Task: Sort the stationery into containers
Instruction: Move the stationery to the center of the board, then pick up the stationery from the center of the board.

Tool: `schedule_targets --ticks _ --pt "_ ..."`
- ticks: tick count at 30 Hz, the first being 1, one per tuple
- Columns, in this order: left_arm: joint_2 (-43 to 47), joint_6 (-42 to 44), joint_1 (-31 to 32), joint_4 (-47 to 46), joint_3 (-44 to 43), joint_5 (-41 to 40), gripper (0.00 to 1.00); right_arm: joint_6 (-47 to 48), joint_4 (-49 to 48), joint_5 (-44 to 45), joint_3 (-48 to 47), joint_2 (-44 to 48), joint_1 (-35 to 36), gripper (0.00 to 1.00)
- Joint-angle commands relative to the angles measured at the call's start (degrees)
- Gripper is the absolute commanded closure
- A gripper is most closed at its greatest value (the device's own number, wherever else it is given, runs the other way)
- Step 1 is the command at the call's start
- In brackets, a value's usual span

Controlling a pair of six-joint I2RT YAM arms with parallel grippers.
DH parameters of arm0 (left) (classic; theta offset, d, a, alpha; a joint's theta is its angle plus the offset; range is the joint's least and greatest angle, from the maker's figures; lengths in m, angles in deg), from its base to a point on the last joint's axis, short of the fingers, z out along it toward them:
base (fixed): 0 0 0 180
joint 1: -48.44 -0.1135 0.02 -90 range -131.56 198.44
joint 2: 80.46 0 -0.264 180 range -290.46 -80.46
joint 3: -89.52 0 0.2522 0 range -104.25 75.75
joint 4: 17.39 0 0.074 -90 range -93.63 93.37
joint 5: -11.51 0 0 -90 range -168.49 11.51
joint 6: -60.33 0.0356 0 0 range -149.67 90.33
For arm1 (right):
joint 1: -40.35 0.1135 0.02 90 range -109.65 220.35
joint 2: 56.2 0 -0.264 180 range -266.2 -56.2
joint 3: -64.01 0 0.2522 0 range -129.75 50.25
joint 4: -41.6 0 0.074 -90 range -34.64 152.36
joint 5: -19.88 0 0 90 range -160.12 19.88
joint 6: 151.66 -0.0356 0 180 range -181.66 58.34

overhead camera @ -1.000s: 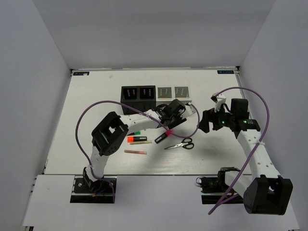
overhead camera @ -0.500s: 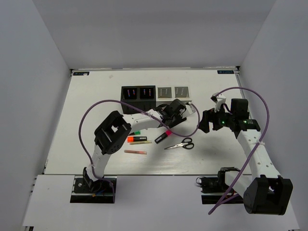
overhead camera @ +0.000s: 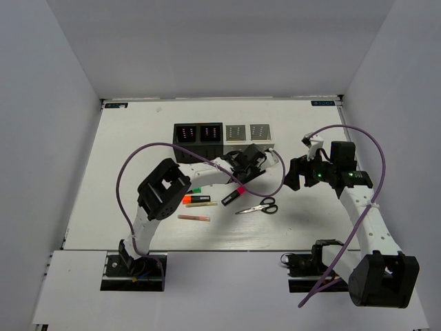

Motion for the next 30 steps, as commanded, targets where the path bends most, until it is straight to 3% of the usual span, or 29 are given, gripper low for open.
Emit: schedule_targets --ticks 1,5,13,14,20,27,30 --pt "1.41 -1.62 -0.12 0.72 1.73 0.3 0.62 0.83 0.35 -1.08 -2.65 0.08 -0.05 0.1" --pt "3.34 -2.32 -0.21 0.63 5.5 0.39 0.75 0.83 0.52 -1.17 -2.65 0.43 0.04 0.1" --pt "9.84 -4.26 -0.21 0.37 14.55 0.39 0.76 0.83 0.61 -1.52 -2.65 1.04 -0.14 0.1" --pt "10.28 -4.69 -0.21 0.2 15.52 0.39 0.75 0.83 0.61 -1.61 -2.65 1.13 -0.05 0.1" --pt "11.17 -5.31 -0.21 0.37 15.18 0.39 0.36 0.75 0.7 -2.04 -2.73 1.56 0.03 0.1" --pt "6.7 -5.14 -0.21 2.13 6.93 1.62 0.22 0.83 0.7 -1.78 -2.65 1.57 -0.14 0.1" --pt "4.75 -4.96 -0.21 2.3 4.46 1.71 0.21 0.83 0.7 -1.78 -2.91 1.48 -0.05 0.1"
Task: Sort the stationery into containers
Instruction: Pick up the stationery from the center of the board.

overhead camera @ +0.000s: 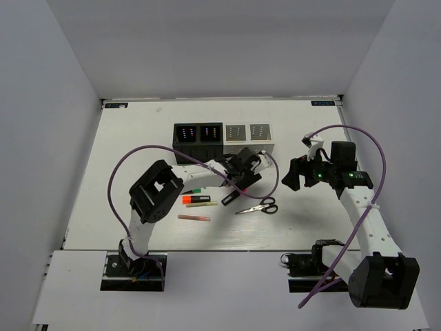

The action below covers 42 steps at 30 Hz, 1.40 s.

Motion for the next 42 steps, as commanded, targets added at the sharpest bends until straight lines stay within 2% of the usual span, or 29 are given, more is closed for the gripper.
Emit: schedule_targets --ticks 1,5,11,14,16,24,31,39,42 --pt "-1.32 -0.42 -0.15 1.16 -4.59 1.34 0.21 0.75 0.59 -1.13 -2.63 0.98 0.04 0.1" --pt "-3.08 -0.06 -0.23 1.87 -7.59 2.04 0.21 0.83 0.59 -1.3 -2.71 0.89 -0.05 0.1" --pt "-5.19 -1.73 -1.11 2.4 -9.0 4.32 0.32 1.01 0.77 -0.86 -2.62 0.72 -0.05 0.1" --pt "-4.93 -2.87 -1.73 2.31 -8.04 5.29 0.34 1.18 0.85 -0.78 -2.8 0.89 0.04 0.1" --pt "-4.76 -3.05 -1.82 2.4 -7.51 5.55 0.39 1.01 0.77 -0.95 -2.8 0.98 -0.05 0.1" --pt "-5.63 -3.75 -2.08 3.89 -9.52 8.54 0.37 1.01 0.85 -1.04 -2.8 1.15 0.04 0.1" --pt "-7.65 -4.02 -2.08 4.86 -11.63 9.69 0.27 1.01 0.94 -0.78 -2.8 1.07 0.04 0.1" --pt "-9.41 -3.58 -2.08 5.98 -14.18 9.69 0.27 1.01 0.85 -0.78 -2.8 1.24 -0.14 0.1" --pt "-10.47 -3.23 -2.08 7.4 -15.67 10.21 0.35 1.01 1.03 -0.77 -2.97 1.24 0.04 0.1"
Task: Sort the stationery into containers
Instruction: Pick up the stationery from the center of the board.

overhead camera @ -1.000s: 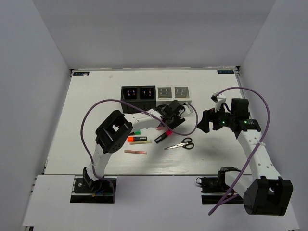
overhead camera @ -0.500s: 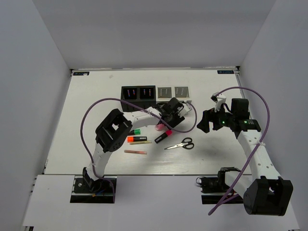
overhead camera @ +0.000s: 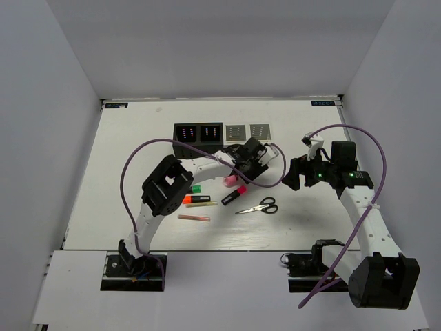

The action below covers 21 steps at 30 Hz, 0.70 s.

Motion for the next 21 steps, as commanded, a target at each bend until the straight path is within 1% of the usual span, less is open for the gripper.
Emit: schedule_targets --ticks 1,4,5,6,8,9,11,12,15,19,21 --pt "-1.59 0.47 0.08 3.12 -1.93 1.69 0.37 0.79 0.79 -0.71 -2.28 1.22 0.12 0.1" --pt "-1.68 0.99 0.0 4.0 -1.58 2.13 0.47 0.88 0.79 -0.53 -2.54 1.39 0.04 0.1" --pt "-1.42 0.91 0.0 4.44 -1.23 2.3 0.54 0.88 0.79 -0.62 -2.45 1.48 -0.05 0.1" --pt "-1.33 1.08 -0.09 4.79 -1.05 2.39 0.58 0.88 0.79 -0.71 -2.54 1.4 -0.05 0.1" --pt "-1.24 1.08 0.0 5.14 -0.18 2.39 0.64 0.97 0.79 -0.71 -2.54 1.4 0.04 0.1" --pt "-0.72 1.08 0.08 5.15 0.0 2.48 0.71 0.88 0.79 -0.97 -2.54 1.57 -0.05 0.1" --pt "0.07 0.99 0.0 5.5 0.35 2.04 0.79 0.88 0.79 -0.97 -2.54 1.57 -0.05 0.1" --pt "0.51 1.08 -0.09 6.02 0.44 1.61 0.87 0.79 0.88 -1.32 -2.54 1.57 -0.05 0.1" --pt "2.88 1.08 -0.09 6.29 1.05 0.03 1.0 0.79 0.79 -1.94 -2.54 1.57 0.04 0.1" --pt "7.44 0.99 -0.09 5.85 2.29 -2.08 1.0 0.88 0.88 -2.9 -2.36 1.48 0.12 0.1" --pt "9.21 0.73 -0.26 5.85 2.99 -3.05 1.0 0.97 0.79 -3.17 -2.36 1.4 -0.05 0.13"
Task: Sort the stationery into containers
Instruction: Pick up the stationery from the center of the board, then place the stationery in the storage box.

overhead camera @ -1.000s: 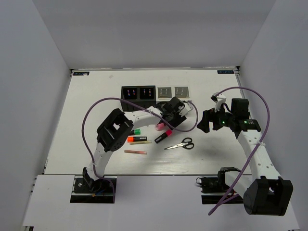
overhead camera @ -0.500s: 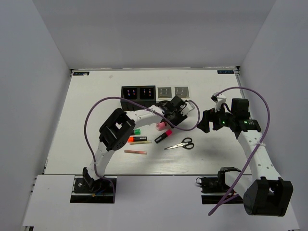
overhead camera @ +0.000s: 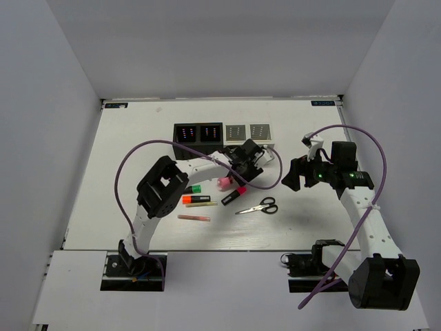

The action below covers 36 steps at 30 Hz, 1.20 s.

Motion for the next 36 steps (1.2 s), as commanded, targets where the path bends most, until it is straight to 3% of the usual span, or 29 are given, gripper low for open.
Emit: schedule_targets --ticks 1,8,13,26,33,36 --pt "7.75 -0.3 -0.09 1.68 1.05 -2.18 1.0 0.86 0.59 -2.45 -2.12 1.15 -0.14 0.15" --pt "12.58 -1.61 -0.18 5.53 -0.62 -5.6 1.0 1.3 0.77 -4.99 -2.03 1.07 -0.05 0.36" --pt "18.3 -4.68 -0.27 6.42 0.86 -7.1 1.0 1.82 2.52 -7.72 -2.65 -0.69 0.12 0.43" --pt "33.42 -11.37 -1.14 12.84 1.57 -10.53 1.0 3.58 6.04 -11.77 -4.67 -3.42 0.04 0.41" --pt "38.24 -11.81 -3.87 9.77 3.32 -9.39 1.0 3.32 4.9 -12.47 -3.35 -2.19 0.12 0.26" --pt "40.45 -11.72 -6.24 6.43 4.91 -7.73 1.0 3.93 4.46 -14.14 -2.91 -1.57 -0.05 0.25"
